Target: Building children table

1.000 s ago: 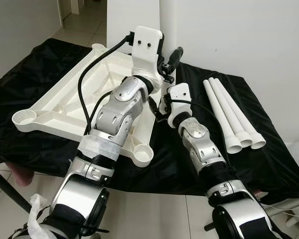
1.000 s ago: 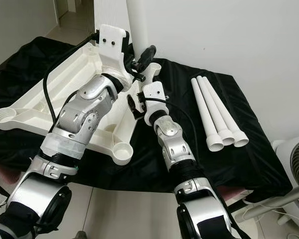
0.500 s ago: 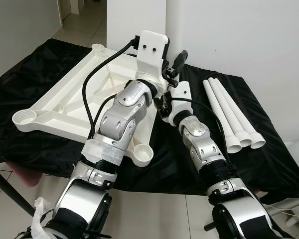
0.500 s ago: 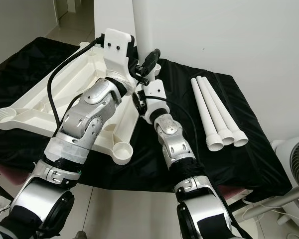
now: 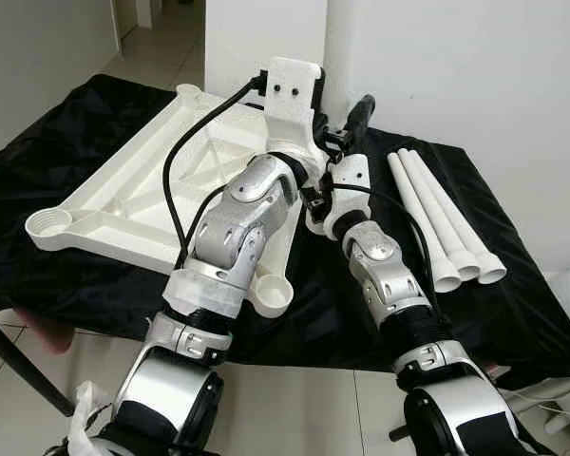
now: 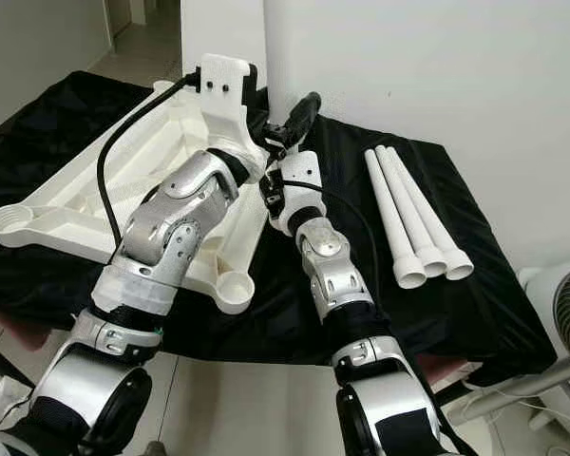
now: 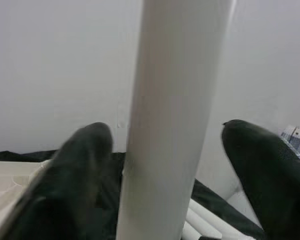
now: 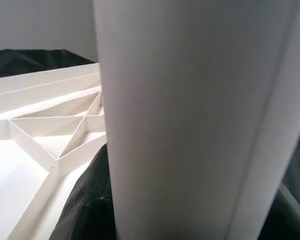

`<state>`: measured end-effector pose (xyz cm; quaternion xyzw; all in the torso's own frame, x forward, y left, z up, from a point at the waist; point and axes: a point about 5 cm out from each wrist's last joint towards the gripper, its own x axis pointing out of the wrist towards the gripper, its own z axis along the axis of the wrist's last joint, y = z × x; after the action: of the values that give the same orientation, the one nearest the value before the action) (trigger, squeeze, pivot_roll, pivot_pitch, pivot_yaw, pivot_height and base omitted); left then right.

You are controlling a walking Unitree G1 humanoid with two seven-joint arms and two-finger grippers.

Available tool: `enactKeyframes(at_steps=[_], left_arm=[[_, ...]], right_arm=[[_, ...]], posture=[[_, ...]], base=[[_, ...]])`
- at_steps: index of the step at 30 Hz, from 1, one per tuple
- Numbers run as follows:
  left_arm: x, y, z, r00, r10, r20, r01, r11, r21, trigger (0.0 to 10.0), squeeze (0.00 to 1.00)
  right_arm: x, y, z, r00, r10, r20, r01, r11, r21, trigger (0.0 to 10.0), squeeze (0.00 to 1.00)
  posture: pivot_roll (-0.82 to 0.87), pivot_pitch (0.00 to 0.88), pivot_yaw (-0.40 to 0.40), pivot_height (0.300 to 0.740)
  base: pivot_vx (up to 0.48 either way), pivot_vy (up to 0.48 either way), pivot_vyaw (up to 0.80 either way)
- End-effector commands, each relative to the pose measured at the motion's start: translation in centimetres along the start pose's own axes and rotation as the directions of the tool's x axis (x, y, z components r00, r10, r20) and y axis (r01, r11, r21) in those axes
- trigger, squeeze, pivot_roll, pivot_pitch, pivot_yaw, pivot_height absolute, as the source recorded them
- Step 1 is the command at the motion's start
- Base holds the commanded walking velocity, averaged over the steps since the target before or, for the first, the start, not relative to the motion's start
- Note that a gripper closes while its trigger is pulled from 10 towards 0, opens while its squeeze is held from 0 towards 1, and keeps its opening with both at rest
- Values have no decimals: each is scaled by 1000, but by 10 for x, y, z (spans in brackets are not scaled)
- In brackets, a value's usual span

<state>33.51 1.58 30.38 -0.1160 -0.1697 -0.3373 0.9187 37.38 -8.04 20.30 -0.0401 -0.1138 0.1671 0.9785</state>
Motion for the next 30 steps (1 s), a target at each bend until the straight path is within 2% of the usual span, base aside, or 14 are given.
enactKeyframes(at_steps=[1,6,7,11,14,17,19,21,22,24,25,27,28,30], left_arm=[[0,-7,2,998,-61,6,62,998,-12,10000,1000],[-3,-4,6,997,-74,17,75,997,-17,10000,1000],[-5,-2,8,997,-78,22,79,996,-28,10000,0],[-9,3,12,996,-87,32,88,994,-58,10000,0],[-14,14,22,995,-67,78,79,984,-159,10000,0],[-15,18,24,994,-56,89,72,980,-188,10000,0],[-17,37,21,996,45,71,-33,985,-172,10000,0],[-19,43,20,995,77,59,-66,984,-168,10000,0],[-22,55,11,989,150,17,-147,983,-109,10000,0],[-29,77,-10,950,302,-75,-295,950,99,10000,0],[-29,77,-10,950,302,-75,-295,950,99,10000,0],[-38,92,-26,905,402,-139,-379,911,165,10000,0],[-38,92,-26,905,402,-139,-379,911,165,10000,0],[-46,98,-40,881,429,-199,-418,903,97,10000,0]], right_arm=[[0,-6,-1,999,-36,-10,36,999,34,10000,0],[-2,-10,-4,995,-94,-18,96,988,120,10000,0],[-3,-14,-6,992,-122,-29,125,983,136,10000,0],[-5,-22,-11,982,-180,-53,186,967,174,10000,0],[-8,-36,-14,963,-262,-67,271,943,196,10000,0],[-9,-40,-15,955,-288,-73,297,932,207,10000,0],[-13,-46,-16,947,-315,-69,322,922,214,10000,0],[-14,-47,-16,946,-318,-67,325,921,214,10000,0],[-16,-48,-18,945,-320,-67,327,922,208,10000,0],[-20,-47,-20,950,-306,-60,312,932,183,10000,0],[-20,-47,-20,950,-306,-60,312,932,183,10000,0],[-21,-47,-21,951,-305,-60,311,933,181,10000,0],[-21,-47,-21,951,-305,-60,311,933,181,10000,0],[-22,-46,-22,951,-304,-57,310,935,175,10000,0]], posture=[[167,0,-146,740],[168,0,-144,740],[168,0,-145,740],[166,0,-142,740],[163,0,-136,740],[161,0,-133,740],[160,0,-131,740],[160,0,-131,740],[156,0,-126,740],[156,0,-126,740],[156,0,-126,740],[153,0,-123,740],[153,0,-123,740],[150,0,-122,740]], base=[[0,0,0],[0,0,0],[0,0,0],[0,0,0],[0,0,0],[0,0,0],[0,0,0],[0,0,0],[0,0,0],[0,0,0],[0,0,0],[0,0,0],[0,0,0],[0,0,0]])
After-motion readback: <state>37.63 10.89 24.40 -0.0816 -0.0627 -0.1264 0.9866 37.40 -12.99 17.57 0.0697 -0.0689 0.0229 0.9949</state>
